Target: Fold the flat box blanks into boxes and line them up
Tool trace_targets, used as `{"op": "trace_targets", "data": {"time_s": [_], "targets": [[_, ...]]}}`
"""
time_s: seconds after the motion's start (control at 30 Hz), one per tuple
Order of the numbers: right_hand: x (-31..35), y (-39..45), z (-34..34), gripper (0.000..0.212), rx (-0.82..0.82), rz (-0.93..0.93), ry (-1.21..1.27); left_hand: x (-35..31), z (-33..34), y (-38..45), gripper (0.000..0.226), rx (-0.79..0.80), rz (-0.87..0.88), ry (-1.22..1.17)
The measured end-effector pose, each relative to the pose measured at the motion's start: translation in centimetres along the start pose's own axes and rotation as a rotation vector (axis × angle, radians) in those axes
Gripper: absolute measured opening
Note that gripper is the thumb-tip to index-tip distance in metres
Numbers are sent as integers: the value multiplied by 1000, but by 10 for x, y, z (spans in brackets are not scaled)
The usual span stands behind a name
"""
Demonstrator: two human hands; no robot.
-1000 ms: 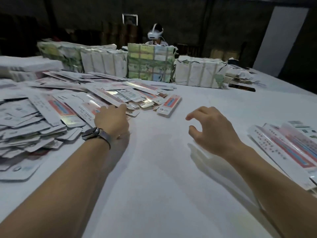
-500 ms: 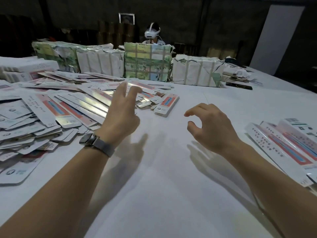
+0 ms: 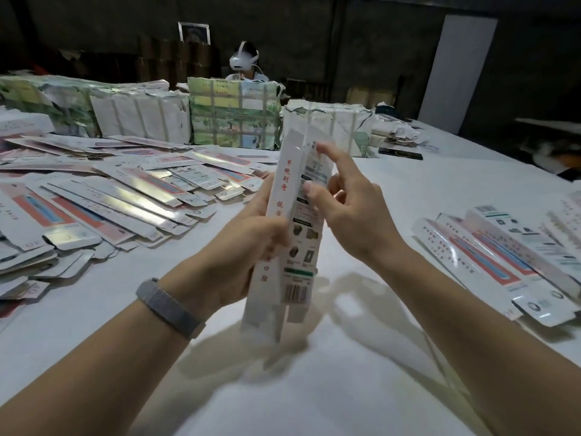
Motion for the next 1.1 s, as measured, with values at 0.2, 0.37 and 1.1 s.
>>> {"op": "trace_targets", "data": {"time_s": [0.2, 0.37, 1.1], "targets": [[3, -2, -4, 52, -43, -29, -277, 12, -4, 0, 55, 57, -114, -42], [11, -6, 2, 66, 0, 23, -23, 15, -4, 4, 56, 2, -26, 42], [14, -5, -2, 39, -179, -44, -12, 13, 6, -2, 53, -30, -13, -44]]}}
Point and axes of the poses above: each hand's wrist, its own y-axis towards the middle knuckle, its own z-axis out of the palm, x = y × z, the point moved 3 cm from there along y, towards the middle knuckle, and after that the axes turned 5 degrees about z, right-handed, at the moved point
